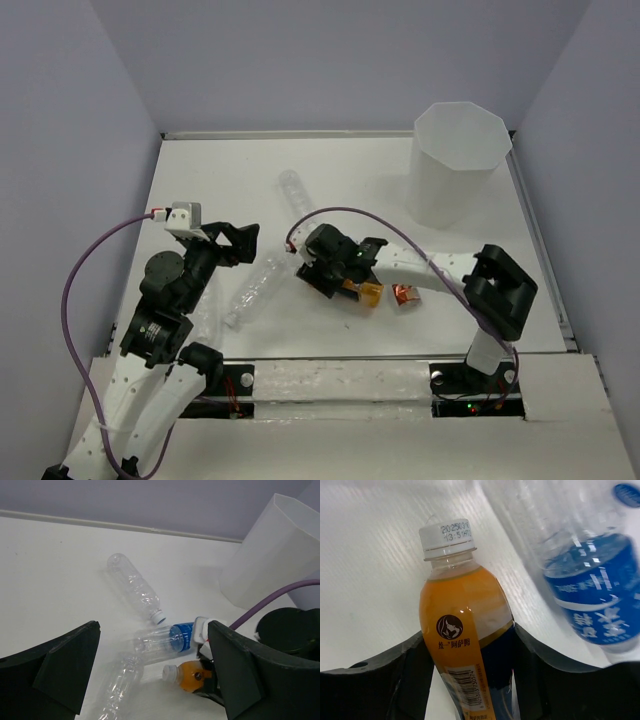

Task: Put the plastic bottles in the bin

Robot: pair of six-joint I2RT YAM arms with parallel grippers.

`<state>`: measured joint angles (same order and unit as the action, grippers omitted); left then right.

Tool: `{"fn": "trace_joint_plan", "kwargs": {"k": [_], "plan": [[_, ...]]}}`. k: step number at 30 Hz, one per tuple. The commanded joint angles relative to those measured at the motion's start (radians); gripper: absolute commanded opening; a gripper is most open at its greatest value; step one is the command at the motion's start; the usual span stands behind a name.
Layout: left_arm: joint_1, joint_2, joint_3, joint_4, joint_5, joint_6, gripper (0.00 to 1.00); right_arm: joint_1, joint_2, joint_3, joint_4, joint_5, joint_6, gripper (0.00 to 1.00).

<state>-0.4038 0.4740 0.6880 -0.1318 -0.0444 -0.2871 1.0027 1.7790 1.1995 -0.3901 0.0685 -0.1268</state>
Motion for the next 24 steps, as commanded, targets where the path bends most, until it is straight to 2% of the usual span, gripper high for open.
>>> {"fn": "trace_joint_plan", "kwargs": {"k": [1,6,7,9,10,11,12,14,19,24], "plan": [[0.002,-0.008,0.041,0.04,0.008,0.0,0.99,0.005,-0.239,0.058,0.066,0.062,0.003,0.42],[0.002,-0.014,0.038,0.041,0.017,-0.003,0.99,-0.047,-0.423,0.126,0.229,0.247,-0.08,0.39],[0.002,-0.015,0.036,0.043,0.02,-0.003,0.99,-0.073,-0.464,0.139,0.323,0.275,-0.097,0.39],[0.0,-0.018,0.038,0.041,0.023,-0.004,0.99,-0.183,-0.486,0.178,0.432,0.339,-0.119,0.38],[0.002,-0.021,0.035,0.043,0.026,-0.003,0.99,-0.279,-0.492,0.211,0.52,0.346,-0.096,0.36],[0.002,-0.024,0.035,0.043,0.025,-0.003,0.99,-0.28,-0.492,0.212,0.554,0.344,-0.076,0.35],[-0.001,-0.028,0.035,0.043,0.025,-0.003,0.99,-0.377,-0.486,0.257,0.577,0.321,-0.056,0.35],[-0.003,-0.032,0.033,0.041,0.023,-0.004,0.99,-0.453,-0.44,0.314,0.594,0.326,-0.019,0.34],[-0.013,-0.049,0.033,0.041,0.021,-0.004,0.99,-0.619,-0.304,0.432,0.663,0.419,-0.097,0.34],[-0.023,-0.06,0.033,0.041,0.018,-0.003,0.99,-0.769,-0.202,0.402,0.666,0.406,-0.033,0.35]]}}
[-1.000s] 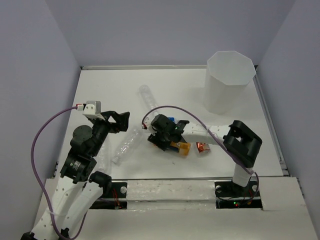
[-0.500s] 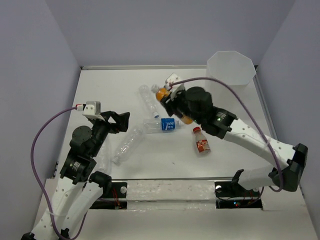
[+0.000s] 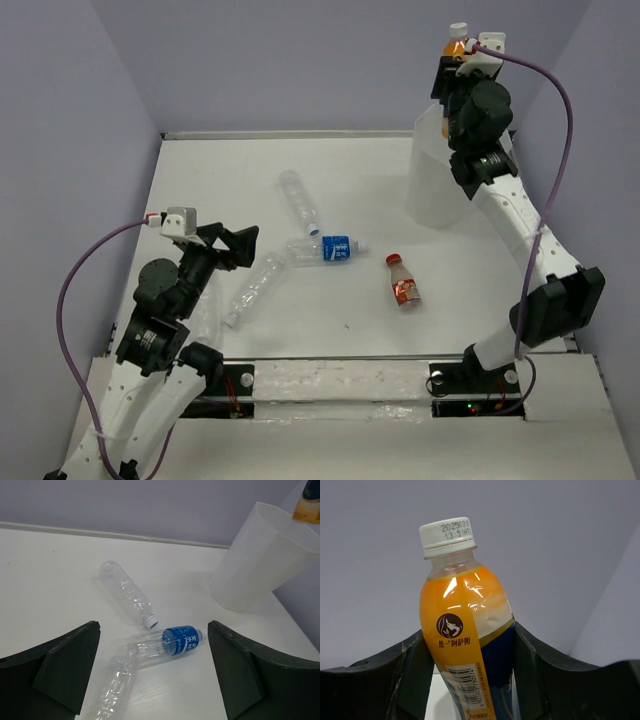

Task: Put the plastic bottles in the bin

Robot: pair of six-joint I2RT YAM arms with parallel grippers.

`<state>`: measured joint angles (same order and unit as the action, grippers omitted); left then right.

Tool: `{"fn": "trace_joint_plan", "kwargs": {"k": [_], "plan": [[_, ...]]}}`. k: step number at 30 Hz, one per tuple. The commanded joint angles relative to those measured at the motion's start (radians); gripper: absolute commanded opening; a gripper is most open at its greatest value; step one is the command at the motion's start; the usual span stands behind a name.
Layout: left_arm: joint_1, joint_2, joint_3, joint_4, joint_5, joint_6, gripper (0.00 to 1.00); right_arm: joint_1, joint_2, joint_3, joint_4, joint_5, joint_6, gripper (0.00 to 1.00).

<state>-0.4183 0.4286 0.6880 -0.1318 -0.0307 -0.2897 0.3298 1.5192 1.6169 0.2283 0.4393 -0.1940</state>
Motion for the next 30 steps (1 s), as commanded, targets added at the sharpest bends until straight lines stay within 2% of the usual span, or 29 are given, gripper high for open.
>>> {"fn": "trace_joint_plan", "kwargs": {"k": [1,2,3,6,7,8,14,17,20,23,27,30], "plan": [[-0.008,-0.014,0.033,0.04,0.008,0.0,0.99,-0.115,0.062,-0.032,0.048,0.033,0.054,0.38],[-0.011,-0.014,0.033,0.038,0.005,0.0,0.99,-0.145,0.061,-0.073,0.046,0.032,0.092,0.43],[-0.013,-0.014,0.033,0.04,0.005,0.0,0.99,-0.155,0.052,-0.092,0.048,0.026,0.109,0.57],[-0.014,-0.01,0.033,0.041,0.005,0.001,0.99,-0.164,0.027,-0.143,0.052,0.029,0.151,0.87],[-0.016,-0.005,0.033,0.041,0.008,0.0,0.99,-0.164,0.012,-0.146,0.049,0.021,0.15,0.94],[-0.016,-0.005,0.031,0.041,0.009,0.001,0.99,-0.164,-0.002,-0.144,0.042,0.01,0.156,0.96],[-0.014,0.012,0.031,0.046,0.015,0.0,0.99,-0.137,-0.161,-0.202,-0.079,-0.155,0.304,0.96],[-0.014,0.022,0.031,0.044,0.015,0.001,0.99,-0.026,-0.237,-0.328,-0.125,-0.188,0.324,0.94],[-0.013,0.036,0.031,0.046,0.02,0.001,0.99,0.107,-0.324,-0.479,-0.199,-0.174,0.364,0.88],[-0.014,0.045,0.031,0.047,0.026,0.001,0.99,0.181,-0.376,-0.616,-0.315,-0.179,0.428,0.81],[-0.013,0.052,0.033,0.05,0.026,0.0,0.99,0.193,-0.418,-0.727,-0.472,-0.172,0.495,0.71],[-0.014,0.056,0.033,0.049,0.026,-0.002,0.99,0.193,-0.422,-0.758,-0.57,-0.188,0.533,0.7]]}}
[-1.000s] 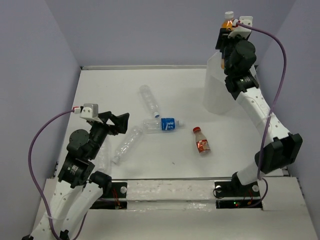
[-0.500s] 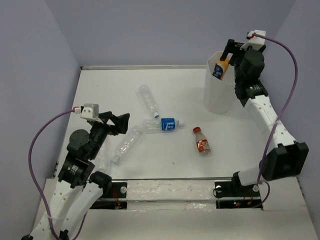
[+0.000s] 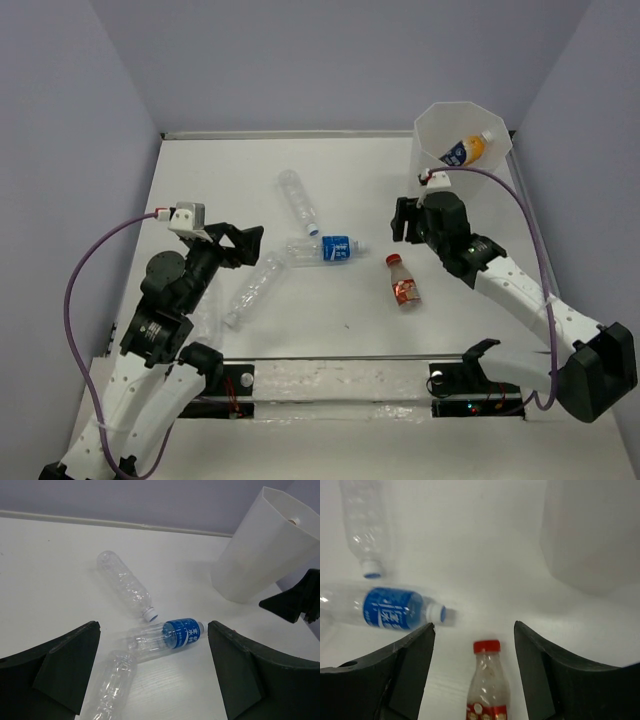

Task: Put the plastic bottles in the bin

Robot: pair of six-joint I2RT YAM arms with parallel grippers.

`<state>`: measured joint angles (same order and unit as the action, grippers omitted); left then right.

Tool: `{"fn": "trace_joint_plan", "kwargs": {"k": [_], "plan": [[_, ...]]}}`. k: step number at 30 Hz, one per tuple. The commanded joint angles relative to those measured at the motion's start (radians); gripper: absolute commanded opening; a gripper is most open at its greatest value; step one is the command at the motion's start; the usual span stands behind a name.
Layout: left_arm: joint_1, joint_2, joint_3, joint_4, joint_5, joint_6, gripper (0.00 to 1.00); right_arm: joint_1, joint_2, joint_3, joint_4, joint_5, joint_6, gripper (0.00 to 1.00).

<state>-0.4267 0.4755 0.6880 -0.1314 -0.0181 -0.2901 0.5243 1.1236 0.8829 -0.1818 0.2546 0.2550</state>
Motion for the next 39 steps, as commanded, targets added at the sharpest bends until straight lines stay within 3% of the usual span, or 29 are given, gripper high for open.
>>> {"fn": "trace_joint_plan", "kwargs": {"k": [1,7,10,16,26,28,29,33,34,39], "plan": [[-0.006,0.009,0.031,0.05,0.014,-0.001,0.99,-0.001,-0.021,-0.03,-0.192,-0.012,0.09,0.7],[-0.004,0.011,0.031,0.05,0.014,0.0,0.99,0.008,0.136,0.004,-0.307,-0.041,0.086,0.87],[-0.004,0.009,0.031,0.05,0.014,0.002,0.99,0.017,0.203,0.013,-0.332,-0.081,0.079,0.89],[-0.004,0.003,0.031,0.049,0.014,0.0,0.99,0.037,0.272,0.021,-0.341,-0.103,0.078,0.89],[-0.004,-0.008,0.031,0.049,0.014,0.0,0.99,0.056,0.429,0.08,-0.341,-0.118,0.066,0.77],[-0.004,-0.008,0.031,0.047,0.014,0.0,0.99,0.056,0.444,0.088,-0.341,-0.121,0.059,0.66],[-0.003,-0.011,0.031,0.047,0.014,0.0,0.99,0.065,0.446,0.091,-0.343,-0.126,0.059,0.51],[-0.003,-0.014,0.031,0.046,0.014,0.002,0.99,0.065,0.444,0.09,-0.354,-0.12,0.056,0.32],[-0.004,-0.012,0.033,0.046,0.014,0.002,0.99,0.065,0.432,0.087,-0.361,-0.115,0.056,0.22],[-0.004,-0.009,0.031,0.046,0.014,0.0,0.99,0.077,0.311,0.079,-0.375,-0.118,0.064,0.1]]}}
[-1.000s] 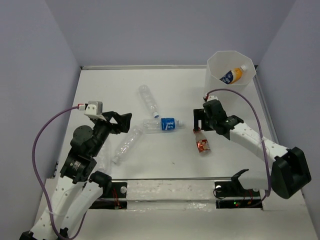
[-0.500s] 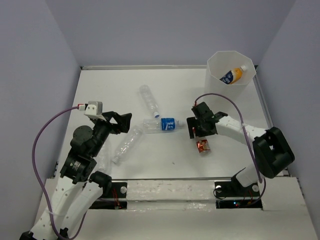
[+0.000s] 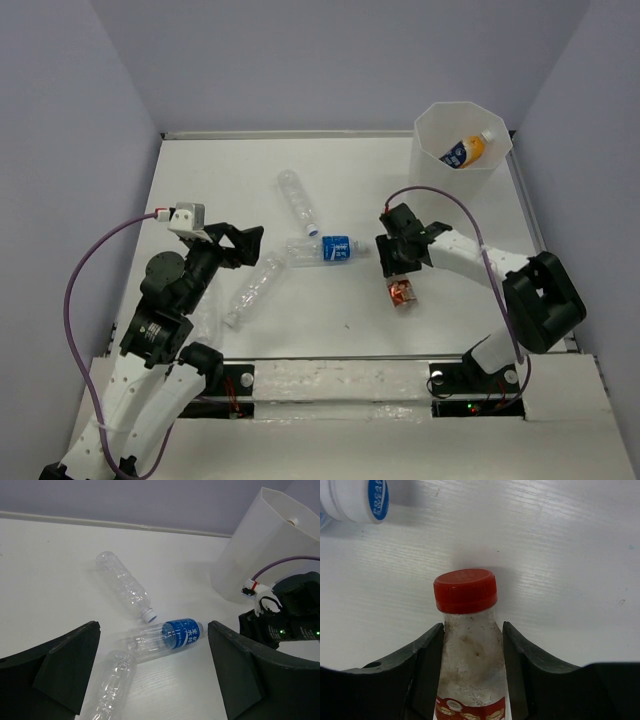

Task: Put the plastic bottles in the bin

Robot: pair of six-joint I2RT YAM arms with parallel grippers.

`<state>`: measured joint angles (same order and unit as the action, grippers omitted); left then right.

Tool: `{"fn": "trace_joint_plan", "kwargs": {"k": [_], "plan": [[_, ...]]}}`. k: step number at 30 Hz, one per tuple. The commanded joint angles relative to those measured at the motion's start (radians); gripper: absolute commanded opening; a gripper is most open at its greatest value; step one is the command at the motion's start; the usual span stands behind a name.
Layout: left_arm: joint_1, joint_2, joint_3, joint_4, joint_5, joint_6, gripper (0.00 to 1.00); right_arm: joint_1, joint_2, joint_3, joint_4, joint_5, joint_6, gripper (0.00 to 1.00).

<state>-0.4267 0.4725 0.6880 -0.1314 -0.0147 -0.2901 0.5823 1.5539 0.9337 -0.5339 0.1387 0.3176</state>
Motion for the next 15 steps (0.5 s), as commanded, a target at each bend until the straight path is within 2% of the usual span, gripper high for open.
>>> {"fn": "trace_joint_plan", "kwargs": {"k": [1,7,12,15], "plan": [[-0.004,-0.006,0.031,0.047,0.01,0.002,0.99,0.028,-0.147,0.04,-0.028,-0.004,0.001,0.09],[-0.001,0.001,0.031,0.047,0.01,0.002,0.99,0.037,-0.371,0.158,-0.037,-0.024,-0.029,0.07],[0.003,0.012,0.031,0.052,0.048,0.002,0.99,0.037,-0.426,0.387,0.093,0.186,-0.113,0.04],[0.005,0.008,0.031,0.049,0.045,0.003,0.99,0.012,-0.404,0.468,0.3,0.369,-0.268,0.04]]}}
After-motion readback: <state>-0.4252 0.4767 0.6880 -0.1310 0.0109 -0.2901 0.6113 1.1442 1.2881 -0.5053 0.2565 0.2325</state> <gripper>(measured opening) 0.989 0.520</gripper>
